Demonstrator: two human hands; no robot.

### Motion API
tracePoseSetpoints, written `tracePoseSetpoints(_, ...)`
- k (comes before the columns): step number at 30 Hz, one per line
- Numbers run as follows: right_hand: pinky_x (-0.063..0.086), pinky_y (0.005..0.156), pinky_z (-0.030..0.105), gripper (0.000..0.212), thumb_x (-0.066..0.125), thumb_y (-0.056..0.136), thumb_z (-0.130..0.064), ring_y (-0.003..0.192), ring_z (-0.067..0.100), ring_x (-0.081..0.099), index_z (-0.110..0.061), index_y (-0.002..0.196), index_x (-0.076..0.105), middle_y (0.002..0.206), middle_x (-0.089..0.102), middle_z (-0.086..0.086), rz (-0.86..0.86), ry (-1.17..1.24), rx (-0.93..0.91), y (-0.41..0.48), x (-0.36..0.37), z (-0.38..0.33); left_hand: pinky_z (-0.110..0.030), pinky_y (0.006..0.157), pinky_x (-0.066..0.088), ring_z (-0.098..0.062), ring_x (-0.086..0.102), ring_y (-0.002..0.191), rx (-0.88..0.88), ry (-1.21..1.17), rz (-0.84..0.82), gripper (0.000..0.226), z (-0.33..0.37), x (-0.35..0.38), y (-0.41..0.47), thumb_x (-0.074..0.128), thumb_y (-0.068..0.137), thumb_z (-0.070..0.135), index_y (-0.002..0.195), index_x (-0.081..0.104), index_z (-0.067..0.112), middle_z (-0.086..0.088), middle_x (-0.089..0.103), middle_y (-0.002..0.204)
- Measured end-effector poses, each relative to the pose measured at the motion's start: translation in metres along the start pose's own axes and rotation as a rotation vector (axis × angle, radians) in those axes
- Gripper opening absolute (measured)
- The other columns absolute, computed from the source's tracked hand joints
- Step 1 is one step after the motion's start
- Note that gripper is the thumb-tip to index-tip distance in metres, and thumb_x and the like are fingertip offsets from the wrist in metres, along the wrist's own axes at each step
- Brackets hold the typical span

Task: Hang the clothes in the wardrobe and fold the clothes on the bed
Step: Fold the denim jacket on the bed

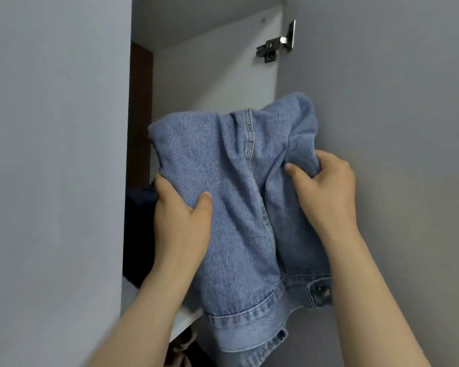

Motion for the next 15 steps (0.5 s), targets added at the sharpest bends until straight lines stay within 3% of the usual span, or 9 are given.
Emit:
tracePoseSetpoints(3,0.049,0.068,0.039,0.013,0.068,0.083,-0.020,0.075,0.023,0.061,-0.010,0.076,0.066,0.076,0.067,0.006,-0.039,0.074,-0.011,0.025,0.025,0.005,-0.022,0.079,0.040,-0.022,0.061,0.102,-0.002,0.053,0.109,0.064,-0.004,-0.005,0.017,0.065,0.087,0.019,0.141,0.033,0.011,-0.006,0.060,0.123)
tracePoseSetpoints(7,0.050,0.076,0.044,0.015,0.069,0.083,-0.021,0.082,0.028,0.063,-0.006,0.083,0.069,0.083,0.068,0.010,-0.075,0.139,-0.021,0.042,0.062,0.014,-0.030,0.091,0.045,-0.024,0.058,0.110,-0.002,0.081,0.196,0.068,-0.009,-0.010,0.030,0.066,0.086,0.019,0.144,0.031,0.015,-0.006,0.056,0.130)
tracePoseSetpoints(10,0.050,0.074,0.046,0.019,0.071,0.082,-0.021,0.079,0.031,0.063,-0.003,0.082,0.068,0.080,0.069,0.013,-0.086,0.226,-0.003,0.049,0.088,0.025,-0.026,0.084,0.044,-0.019,0.060,0.101,0.008,0.106,0.258,0.066,-0.017,-0.018,0.041,0.069,0.083,0.021,0.141,0.037,0.020,0.000,0.060,0.123)
tracePoseSetpoints(13,0.052,0.070,0.046,0.018,0.072,0.080,-0.022,0.078,0.035,0.063,-0.004,0.080,0.068,0.076,0.069,0.015,-0.092,0.304,0.013,0.058,0.111,0.032,-0.013,0.067,0.039,-0.001,0.056,0.081,0.019,0.121,0.295,0.064,-0.027,-0.024,0.060,0.071,0.081,0.022,0.138,0.042,0.025,0.010,0.060,0.112)
tracePoseSetpoints(15,0.052,0.070,0.045,0.018,0.072,0.080,-0.022,0.078,0.035,0.064,-0.005,0.081,0.069,0.077,0.070,0.015,-0.095,0.351,0.037,0.066,0.131,0.039,-0.012,0.068,0.040,0.003,0.056,0.079,0.016,0.116,0.299,0.063,-0.036,-0.025,0.076,0.072,0.081,0.021,0.137,0.043,0.027,0.012,0.060,0.108)
Point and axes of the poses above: each hand's wrist, its own y-axis towards the middle knuckle, its own x-axis out of the palm, z = x × y, the point moved 10 cm from there along y, towards the middle knuckle
